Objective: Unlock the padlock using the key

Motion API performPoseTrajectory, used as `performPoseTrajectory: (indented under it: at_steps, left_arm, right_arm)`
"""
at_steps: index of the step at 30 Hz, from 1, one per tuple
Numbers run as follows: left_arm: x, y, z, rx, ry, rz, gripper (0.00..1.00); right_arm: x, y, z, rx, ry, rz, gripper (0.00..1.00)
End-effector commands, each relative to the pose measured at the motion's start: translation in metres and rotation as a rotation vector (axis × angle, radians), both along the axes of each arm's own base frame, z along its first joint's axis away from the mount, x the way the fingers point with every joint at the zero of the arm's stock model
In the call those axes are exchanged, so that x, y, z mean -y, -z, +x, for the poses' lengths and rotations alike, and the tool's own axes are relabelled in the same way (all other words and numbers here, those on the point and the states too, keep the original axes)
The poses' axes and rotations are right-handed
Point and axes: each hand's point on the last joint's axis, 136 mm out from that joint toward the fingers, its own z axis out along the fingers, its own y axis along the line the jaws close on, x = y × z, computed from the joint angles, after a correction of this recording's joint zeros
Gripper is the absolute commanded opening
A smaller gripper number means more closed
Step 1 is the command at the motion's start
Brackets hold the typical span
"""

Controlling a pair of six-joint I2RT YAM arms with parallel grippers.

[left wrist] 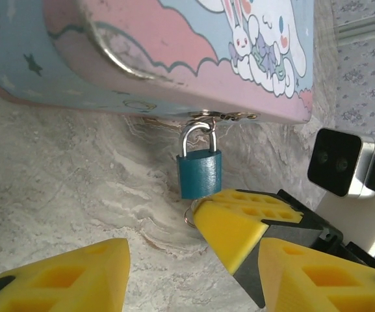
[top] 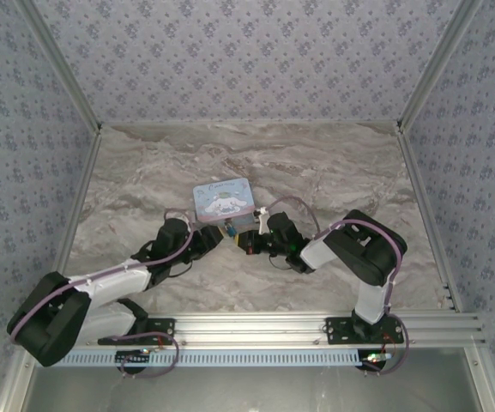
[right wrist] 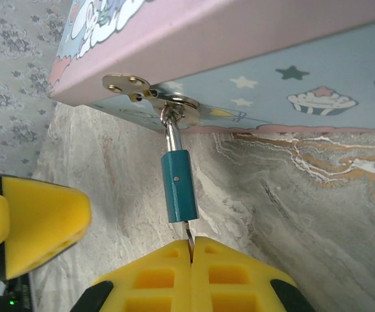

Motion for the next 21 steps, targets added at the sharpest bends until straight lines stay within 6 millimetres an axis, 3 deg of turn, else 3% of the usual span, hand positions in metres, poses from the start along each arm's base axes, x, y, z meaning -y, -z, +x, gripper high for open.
performPoseTrajectory:
  at_steps: [1,11,21]
  left_arm:
    - [0.006,-0.022,0.01,0.058,-0.019,-0.081,0.53]
    - [0.021,-0.016,0.022,0.042,-0.011,-0.135,0.45]
    - [0.028,-0.007,0.034,0.053,-0.024,-0.15,0.4]
  right_arm:
    - [-0.008,-0.014,0.0,-0.078,0.022,0.067,0.0]
    - [-0.009,-0.015,0.0,-0.199,0.063,0.109,0.0]
    - [-0.011,-0.02,0.002,-0.211,0.069,0.13,0.0]
